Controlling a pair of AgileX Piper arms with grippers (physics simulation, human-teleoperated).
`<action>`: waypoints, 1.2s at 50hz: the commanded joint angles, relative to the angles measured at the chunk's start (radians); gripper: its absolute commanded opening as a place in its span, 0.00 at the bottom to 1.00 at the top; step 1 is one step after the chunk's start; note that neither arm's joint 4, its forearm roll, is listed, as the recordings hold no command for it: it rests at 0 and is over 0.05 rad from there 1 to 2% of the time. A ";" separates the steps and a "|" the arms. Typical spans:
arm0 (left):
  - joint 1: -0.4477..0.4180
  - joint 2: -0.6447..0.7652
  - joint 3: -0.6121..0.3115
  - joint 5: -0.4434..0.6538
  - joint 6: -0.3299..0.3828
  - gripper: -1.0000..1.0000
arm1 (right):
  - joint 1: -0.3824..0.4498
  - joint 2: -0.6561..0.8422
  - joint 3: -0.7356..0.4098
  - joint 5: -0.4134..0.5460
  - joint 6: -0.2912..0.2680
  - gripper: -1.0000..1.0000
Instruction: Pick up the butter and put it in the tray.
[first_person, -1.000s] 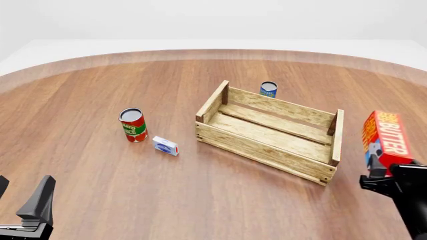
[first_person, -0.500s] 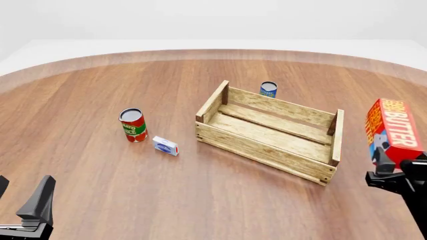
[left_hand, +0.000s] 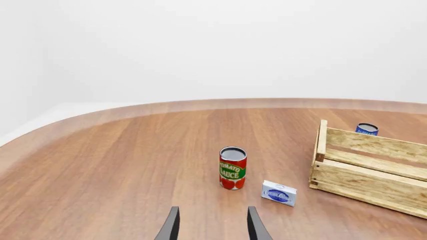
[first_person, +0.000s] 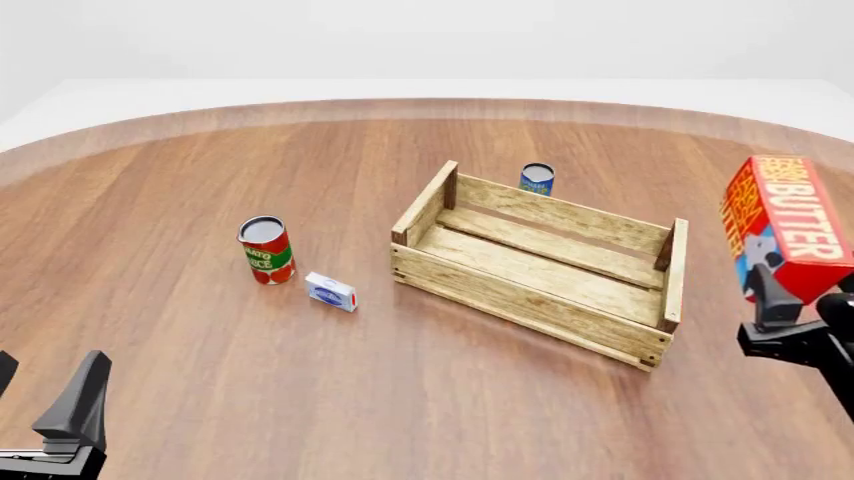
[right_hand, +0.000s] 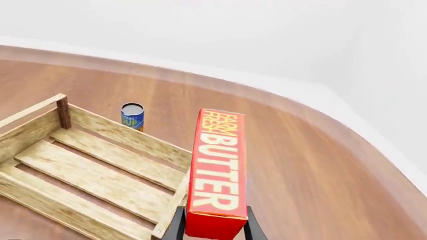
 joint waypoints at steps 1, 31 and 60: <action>0.000 0.000 0.000 0.000 0.000 1.00 | 0.052 -0.042 -0.073 0.072 -0.007 0.00; 0.000 0.000 0.000 0.000 0.000 1.00 | 0.174 0.026 -0.178 0.105 -0.048 0.00; 0.000 0.000 0.000 0.000 0.000 1.00 | 0.275 0.286 -0.207 -0.090 -0.046 0.00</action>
